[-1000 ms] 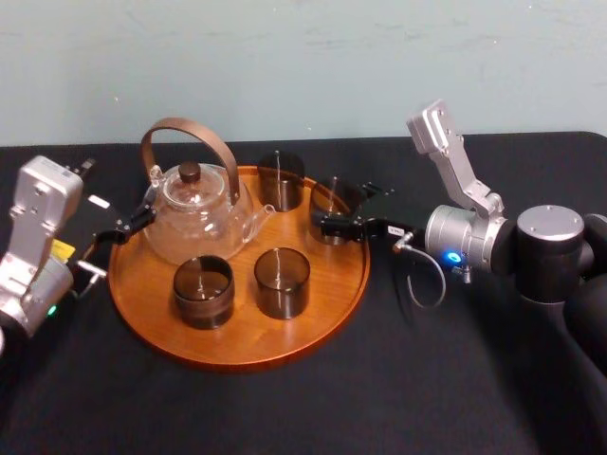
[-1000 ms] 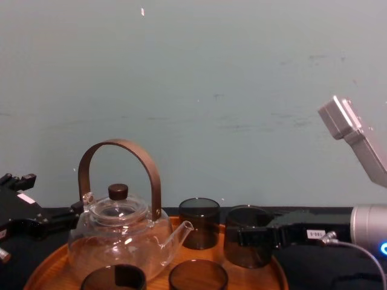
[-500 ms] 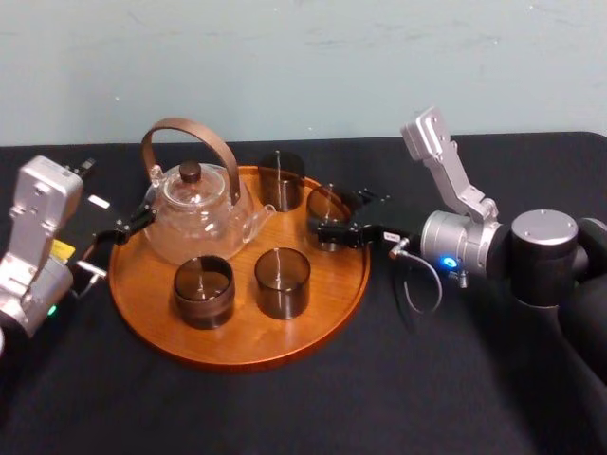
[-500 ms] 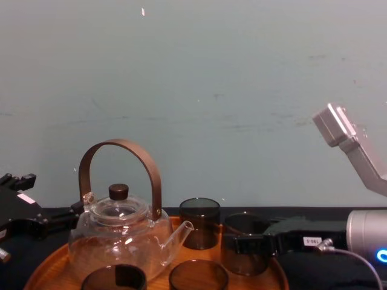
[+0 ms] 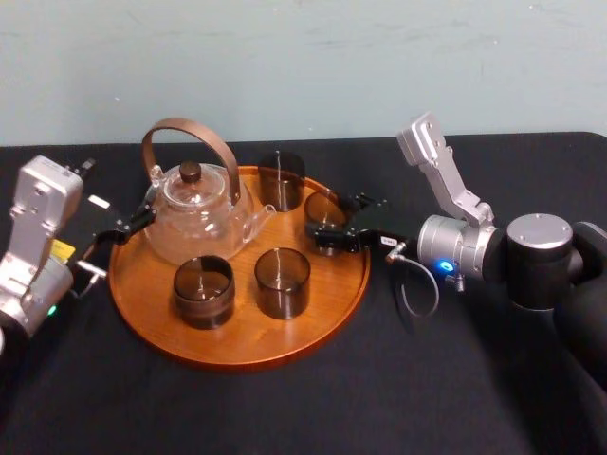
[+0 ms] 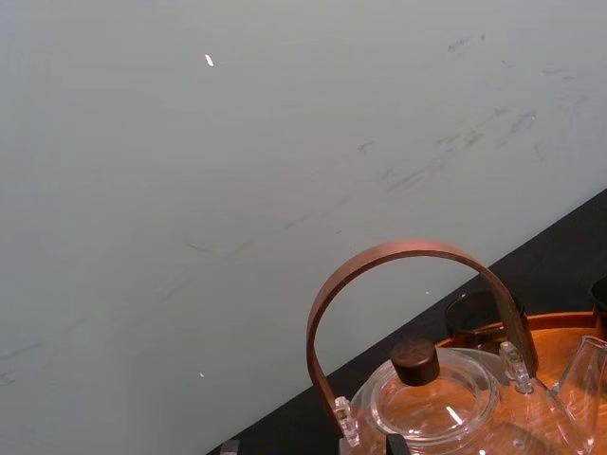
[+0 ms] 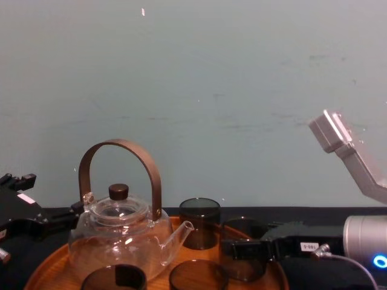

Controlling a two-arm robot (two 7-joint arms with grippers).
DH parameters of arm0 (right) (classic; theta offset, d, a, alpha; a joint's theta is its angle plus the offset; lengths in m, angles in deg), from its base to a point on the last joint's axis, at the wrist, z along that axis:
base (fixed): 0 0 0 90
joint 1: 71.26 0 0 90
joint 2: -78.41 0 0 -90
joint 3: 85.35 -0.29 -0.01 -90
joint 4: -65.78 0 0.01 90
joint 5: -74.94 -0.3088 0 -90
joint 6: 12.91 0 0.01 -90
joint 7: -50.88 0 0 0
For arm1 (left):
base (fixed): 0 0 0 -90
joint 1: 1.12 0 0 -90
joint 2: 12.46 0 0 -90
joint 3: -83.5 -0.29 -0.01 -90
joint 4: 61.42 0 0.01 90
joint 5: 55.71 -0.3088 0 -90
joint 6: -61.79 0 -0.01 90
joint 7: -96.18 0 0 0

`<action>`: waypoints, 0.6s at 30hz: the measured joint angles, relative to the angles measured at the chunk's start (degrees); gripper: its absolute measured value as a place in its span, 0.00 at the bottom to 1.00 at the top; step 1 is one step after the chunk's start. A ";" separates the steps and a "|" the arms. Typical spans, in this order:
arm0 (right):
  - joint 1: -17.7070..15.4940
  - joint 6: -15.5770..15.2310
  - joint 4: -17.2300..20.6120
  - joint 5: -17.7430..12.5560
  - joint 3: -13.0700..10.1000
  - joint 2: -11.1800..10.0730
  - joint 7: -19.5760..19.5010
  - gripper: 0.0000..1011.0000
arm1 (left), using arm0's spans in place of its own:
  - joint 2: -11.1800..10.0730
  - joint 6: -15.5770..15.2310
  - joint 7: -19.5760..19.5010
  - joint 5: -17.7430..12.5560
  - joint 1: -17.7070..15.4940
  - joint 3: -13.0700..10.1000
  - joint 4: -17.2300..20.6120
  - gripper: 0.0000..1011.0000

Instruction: Pick up the glass from the table and place it on the tray.

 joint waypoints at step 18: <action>-0.03 1.54 -1.59 0.63 -0.44 0.61 -0.06 0.91 | 0.00 0.00 0.00 0.00 0.00 0.00 0.00 0.99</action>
